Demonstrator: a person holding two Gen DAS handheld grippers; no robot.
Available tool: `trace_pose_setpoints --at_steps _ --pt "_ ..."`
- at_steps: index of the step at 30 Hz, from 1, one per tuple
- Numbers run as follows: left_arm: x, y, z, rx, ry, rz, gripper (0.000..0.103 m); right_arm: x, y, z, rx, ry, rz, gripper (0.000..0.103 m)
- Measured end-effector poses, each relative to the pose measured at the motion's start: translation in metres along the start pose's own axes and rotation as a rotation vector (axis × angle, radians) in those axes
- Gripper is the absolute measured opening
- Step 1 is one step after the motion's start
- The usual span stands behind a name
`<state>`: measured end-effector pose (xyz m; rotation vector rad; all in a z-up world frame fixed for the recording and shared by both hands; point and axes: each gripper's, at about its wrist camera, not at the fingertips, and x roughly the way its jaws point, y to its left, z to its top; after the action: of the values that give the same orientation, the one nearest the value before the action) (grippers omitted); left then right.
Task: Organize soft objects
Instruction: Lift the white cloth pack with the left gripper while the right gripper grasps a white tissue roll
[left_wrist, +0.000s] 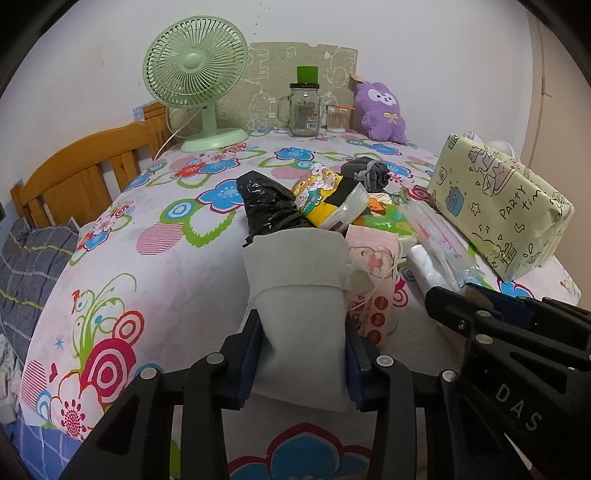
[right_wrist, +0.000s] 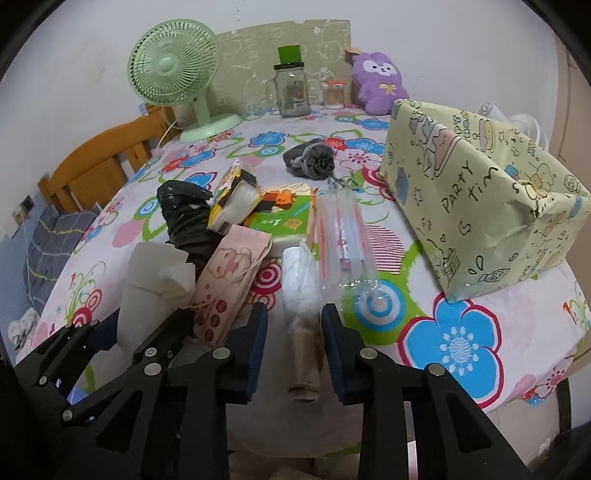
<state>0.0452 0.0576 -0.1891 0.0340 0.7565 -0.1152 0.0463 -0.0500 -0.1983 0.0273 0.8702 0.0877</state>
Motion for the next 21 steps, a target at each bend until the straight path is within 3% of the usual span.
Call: trace_pose_setpoints --at_steps 4,21 --pt "-0.001 0.002 0.001 0.000 -0.002 -0.004 0.039 0.005 0.002 0.000 -0.001 0.017 -0.008 0.012" --pt "-0.023 -0.002 0.032 -0.033 -0.072 -0.021 0.038 -0.024 0.001 0.031 -0.012 -0.070 -0.002 0.011"
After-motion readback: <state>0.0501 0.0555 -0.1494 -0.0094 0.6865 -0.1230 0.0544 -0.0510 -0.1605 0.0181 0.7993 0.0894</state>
